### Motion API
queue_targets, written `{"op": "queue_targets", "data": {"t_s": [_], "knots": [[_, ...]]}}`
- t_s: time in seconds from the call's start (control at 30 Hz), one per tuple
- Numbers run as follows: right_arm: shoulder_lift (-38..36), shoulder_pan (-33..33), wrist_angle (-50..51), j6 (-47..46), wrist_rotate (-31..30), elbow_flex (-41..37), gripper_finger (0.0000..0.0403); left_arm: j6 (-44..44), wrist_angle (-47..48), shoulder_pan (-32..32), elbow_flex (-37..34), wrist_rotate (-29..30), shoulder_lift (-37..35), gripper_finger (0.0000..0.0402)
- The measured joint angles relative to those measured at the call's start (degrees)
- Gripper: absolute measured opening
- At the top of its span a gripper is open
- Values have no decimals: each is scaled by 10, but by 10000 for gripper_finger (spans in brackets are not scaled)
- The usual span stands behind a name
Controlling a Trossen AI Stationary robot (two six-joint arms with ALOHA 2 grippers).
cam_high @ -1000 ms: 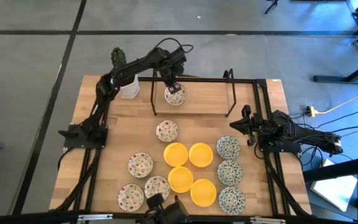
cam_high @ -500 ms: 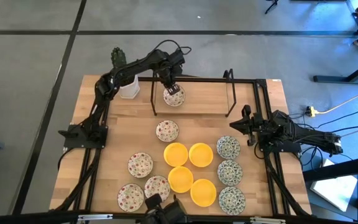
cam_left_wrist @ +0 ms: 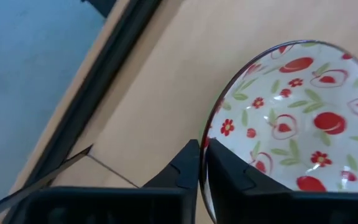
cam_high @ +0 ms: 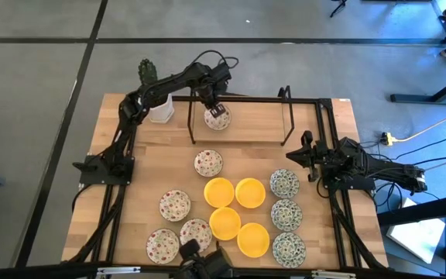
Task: Pick & Place Mini bowls
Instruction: Put the white red patterned bowl on the shelf, then put the white blue patterned bowl on the shelf
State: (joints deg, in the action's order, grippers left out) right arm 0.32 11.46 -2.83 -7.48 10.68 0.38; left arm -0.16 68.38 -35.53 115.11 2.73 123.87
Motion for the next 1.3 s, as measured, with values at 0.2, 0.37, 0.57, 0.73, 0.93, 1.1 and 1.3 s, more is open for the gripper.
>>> {"op": "queue_targets", "data": {"t_s": [0.2, 0.37, 0.57, 0.73, 0.93, 1.1, 1.3], "knots": [[0, 0, 0, 0, 0, 0, 29, -2, 18, -1, -1, 19, 1, 70], [0, 0, 0, 0, 0, 0, 29, 3, 21, 1, -1, 28, 1, 100], [0, 0, 0, 0, 1, 0, 29, 15, 24, 3, -1, 27, 0, 132], [0, 0, 0, 2, 1, 0, 29, 34, 30, 10, -1, 34, -20, 155], [0, 0, 0, 2, 1, 0, 29, 50, 88, 35, 42, 10, -84, 166], [0, 0, -1, 2, 11, 0, 29, 53, 173, 81, 71, 55, -190, 142], [0, 0, -1, 4, 14, 0, 29, -12, 216, 164, 68, 176, -364, 58]]}}
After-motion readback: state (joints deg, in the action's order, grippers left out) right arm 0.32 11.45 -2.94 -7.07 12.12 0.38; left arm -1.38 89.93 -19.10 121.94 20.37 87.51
